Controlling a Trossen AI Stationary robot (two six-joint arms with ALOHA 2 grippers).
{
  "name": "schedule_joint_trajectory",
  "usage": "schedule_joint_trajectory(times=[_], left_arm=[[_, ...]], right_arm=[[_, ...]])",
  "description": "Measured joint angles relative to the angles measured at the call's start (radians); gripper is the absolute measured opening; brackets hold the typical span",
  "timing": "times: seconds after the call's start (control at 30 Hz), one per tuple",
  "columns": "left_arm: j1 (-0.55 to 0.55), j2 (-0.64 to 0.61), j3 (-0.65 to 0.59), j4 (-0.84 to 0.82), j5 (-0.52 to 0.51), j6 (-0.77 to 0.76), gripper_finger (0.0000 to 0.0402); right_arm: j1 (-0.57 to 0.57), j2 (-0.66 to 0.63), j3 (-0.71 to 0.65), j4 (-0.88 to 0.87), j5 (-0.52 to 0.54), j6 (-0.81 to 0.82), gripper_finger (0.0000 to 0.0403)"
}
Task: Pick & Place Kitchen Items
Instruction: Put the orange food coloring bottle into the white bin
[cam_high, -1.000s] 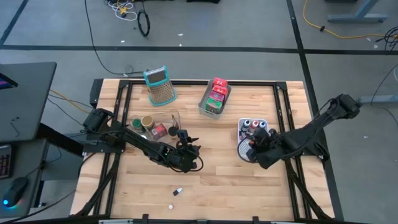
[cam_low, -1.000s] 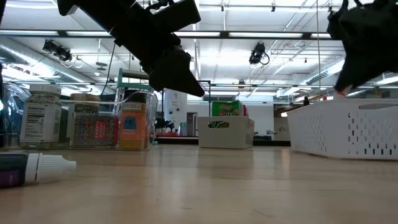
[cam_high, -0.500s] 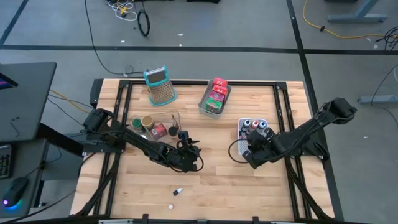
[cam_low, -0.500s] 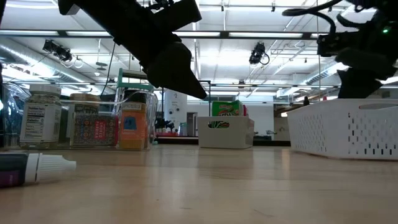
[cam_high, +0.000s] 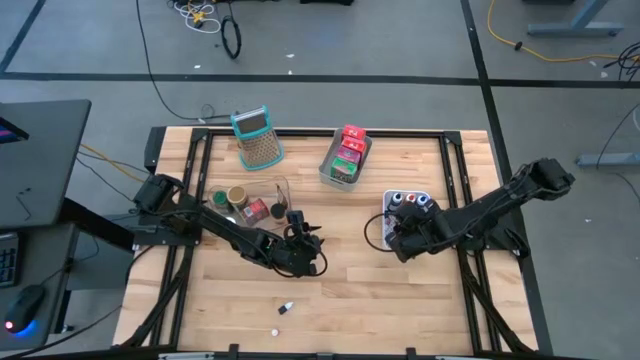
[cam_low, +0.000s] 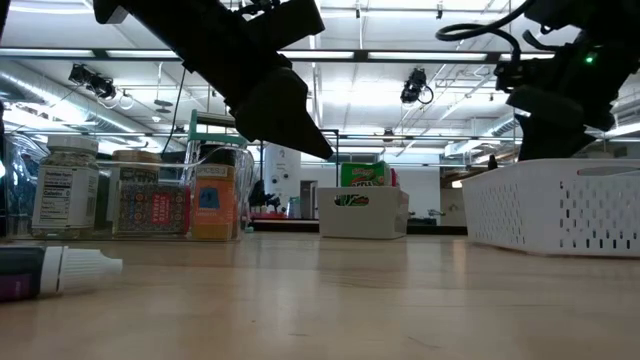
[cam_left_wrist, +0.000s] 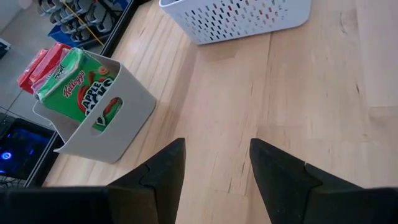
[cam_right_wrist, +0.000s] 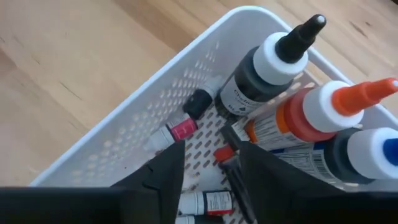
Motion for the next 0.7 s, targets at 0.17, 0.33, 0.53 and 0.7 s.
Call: schedule_joint_trajectory(times=[0.17,0.33,0.53,0.7], left_arm=[[-0.003,0.000,0.000,0.000,0.010,0.000,0.0188],[-0.030,-0.027,0.001,-0.001,0.051,-0.023,0.0187],[-0.109,-0.122,0.001,-0.040,0.073,-0.098,0.0187],[-0.187,-0.211,0.001,-0.100,0.143,-0.202,0.0187]], right_arm=[[-0.009,0.000,0.000,0.030,-0.010,-0.079,0.0189],[-0.017,0.000,0.000,0.099,-0.011,-0.191,0.0200],[-0.035,0.000,0.000,0.218,-0.011,-0.384,0.0202],[-0.063,-0.001,0.000,0.367,-0.010,-0.603,0.0202]])
